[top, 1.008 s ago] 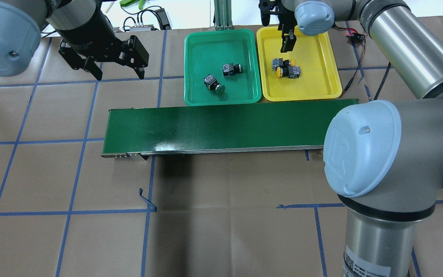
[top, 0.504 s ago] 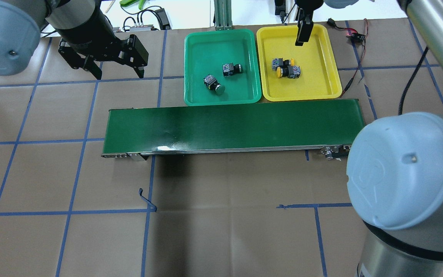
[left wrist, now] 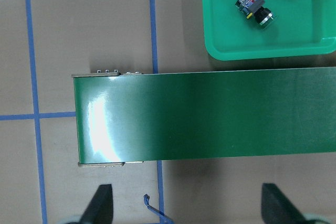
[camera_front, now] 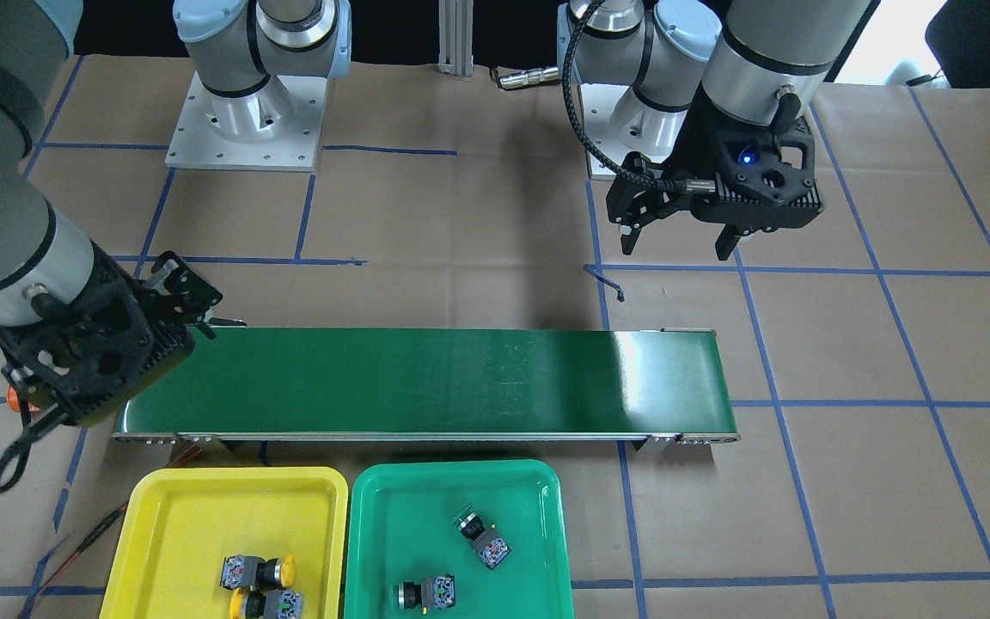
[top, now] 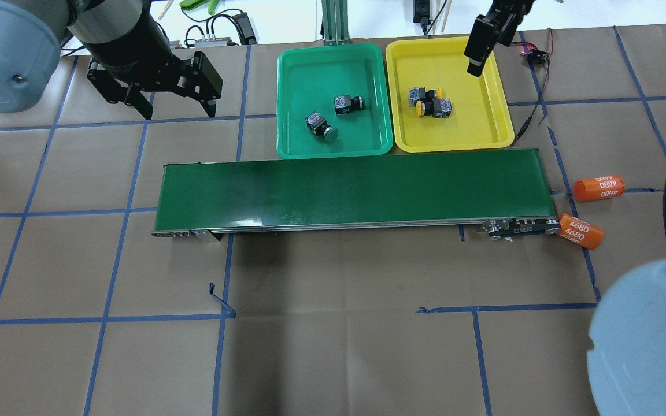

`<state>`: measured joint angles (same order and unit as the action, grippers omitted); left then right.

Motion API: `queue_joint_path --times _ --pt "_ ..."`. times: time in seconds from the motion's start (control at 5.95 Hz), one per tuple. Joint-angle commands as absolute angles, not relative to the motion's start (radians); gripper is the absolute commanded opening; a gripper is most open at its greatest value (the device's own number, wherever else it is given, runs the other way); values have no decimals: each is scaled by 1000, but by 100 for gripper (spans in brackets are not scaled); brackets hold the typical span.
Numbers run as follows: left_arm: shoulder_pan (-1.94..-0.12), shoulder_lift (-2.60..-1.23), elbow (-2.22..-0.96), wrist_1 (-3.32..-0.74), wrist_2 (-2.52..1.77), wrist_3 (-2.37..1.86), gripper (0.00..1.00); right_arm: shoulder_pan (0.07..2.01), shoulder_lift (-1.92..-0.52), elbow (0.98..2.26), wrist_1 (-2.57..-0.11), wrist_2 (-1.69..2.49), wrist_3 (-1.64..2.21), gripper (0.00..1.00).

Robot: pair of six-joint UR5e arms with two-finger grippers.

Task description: Sort buttons by color to trays

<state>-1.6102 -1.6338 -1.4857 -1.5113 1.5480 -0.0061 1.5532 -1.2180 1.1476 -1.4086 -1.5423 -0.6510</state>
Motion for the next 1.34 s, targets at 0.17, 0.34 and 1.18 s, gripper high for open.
queue_joint_path --times 0.17,0.34,1.18 --pt "-1609 -1634 -1485 -1511 1548 -5 99 1583 -1449 1388 -1408 -1539 23 100" --pt "-1609 -1634 -1485 -1511 1548 -3 99 1591 -1454 1403 -1413 -1537 35 100" --pt "-1609 -1634 -1489 -1511 1548 -3 99 1588 -1450 1422 -1545 -1555 75 100"
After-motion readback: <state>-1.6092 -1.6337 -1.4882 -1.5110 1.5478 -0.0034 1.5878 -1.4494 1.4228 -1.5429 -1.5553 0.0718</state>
